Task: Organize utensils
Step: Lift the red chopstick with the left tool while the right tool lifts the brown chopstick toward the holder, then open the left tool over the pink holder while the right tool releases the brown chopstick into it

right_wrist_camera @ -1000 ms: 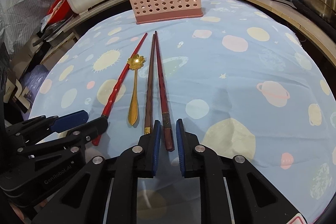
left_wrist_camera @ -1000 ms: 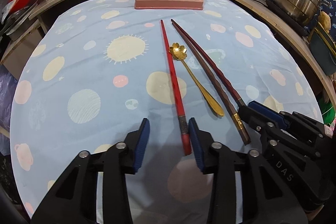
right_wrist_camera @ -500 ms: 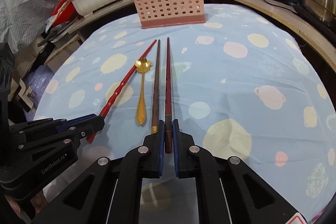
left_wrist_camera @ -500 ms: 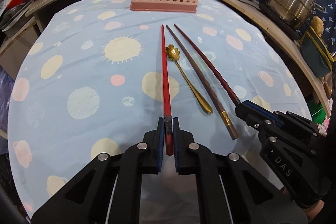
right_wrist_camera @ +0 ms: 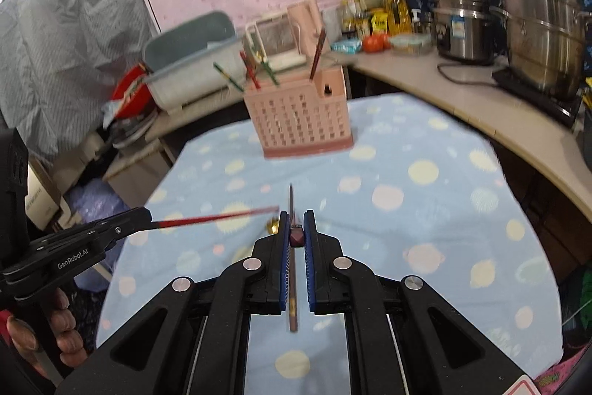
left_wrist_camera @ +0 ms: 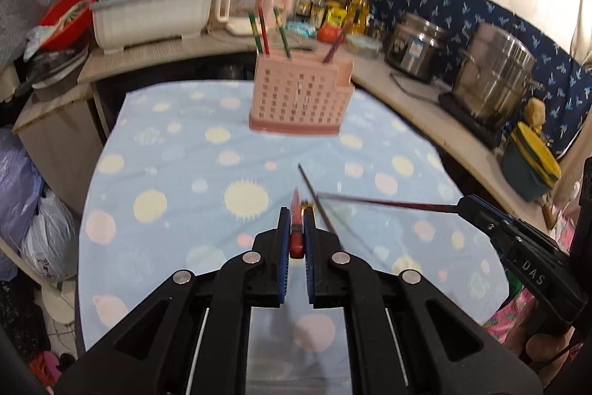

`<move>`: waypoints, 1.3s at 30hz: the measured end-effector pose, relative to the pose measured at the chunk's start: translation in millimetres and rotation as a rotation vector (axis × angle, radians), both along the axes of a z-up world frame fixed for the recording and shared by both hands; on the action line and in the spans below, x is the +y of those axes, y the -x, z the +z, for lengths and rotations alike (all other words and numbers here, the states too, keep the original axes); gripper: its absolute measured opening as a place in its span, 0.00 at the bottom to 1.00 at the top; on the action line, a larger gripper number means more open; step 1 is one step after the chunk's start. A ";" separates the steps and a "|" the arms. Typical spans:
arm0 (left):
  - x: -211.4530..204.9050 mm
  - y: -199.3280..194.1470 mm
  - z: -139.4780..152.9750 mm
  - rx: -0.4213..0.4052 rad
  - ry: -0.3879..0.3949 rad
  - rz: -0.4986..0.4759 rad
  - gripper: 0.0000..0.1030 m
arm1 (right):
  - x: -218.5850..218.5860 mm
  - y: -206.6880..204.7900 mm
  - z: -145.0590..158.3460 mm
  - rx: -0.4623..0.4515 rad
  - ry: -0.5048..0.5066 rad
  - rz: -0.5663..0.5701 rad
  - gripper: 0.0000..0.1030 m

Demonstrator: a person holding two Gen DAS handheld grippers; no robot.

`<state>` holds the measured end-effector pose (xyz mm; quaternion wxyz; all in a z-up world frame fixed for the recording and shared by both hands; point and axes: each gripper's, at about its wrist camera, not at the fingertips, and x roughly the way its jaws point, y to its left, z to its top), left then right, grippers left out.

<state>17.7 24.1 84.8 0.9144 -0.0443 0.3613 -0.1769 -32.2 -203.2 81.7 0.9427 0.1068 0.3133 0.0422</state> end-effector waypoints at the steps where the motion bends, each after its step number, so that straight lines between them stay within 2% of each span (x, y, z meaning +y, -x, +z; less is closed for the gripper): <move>1: 0.3 -2.1 5.6 -0.014 0.002 0.005 0.07 | -1.6 -2.0 6.8 -0.016 -0.004 -0.002 0.07; 7: 0.5 -21.7 34.5 -0.087 0.008 0.017 0.06 | -4.2 -18.7 32.3 -0.070 0.004 -0.008 0.07; 16: -8.6 -44.6 59.5 -0.130 0.019 -0.007 0.06 | -10.1 -39.3 50.7 -0.096 -0.012 -0.010 0.07; 22: -13.6 -78.4 88.4 -0.176 0.030 -0.011 0.06 | -27.0 -67.8 80.6 -0.151 -0.047 -0.018 0.07; 32: -23.9 -158.7 156.8 -0.337 0.065 0.048 0.06 | -60.8 -157.5 147.2 -0.303 -0.055 -0.102 0.07; 35: -26.6 -182.7 170.2 -0.366 0.084 0.062 0.07 | -69.5 -187.5 159.2 -0.330 -0.079 -0.124 0.07; 39: -34.3 -211.7 177.0 -0.398 0.082 0.083 0.07 | -71.8 -226.7 159.4 -0.325 -0.051 -0.153 0.07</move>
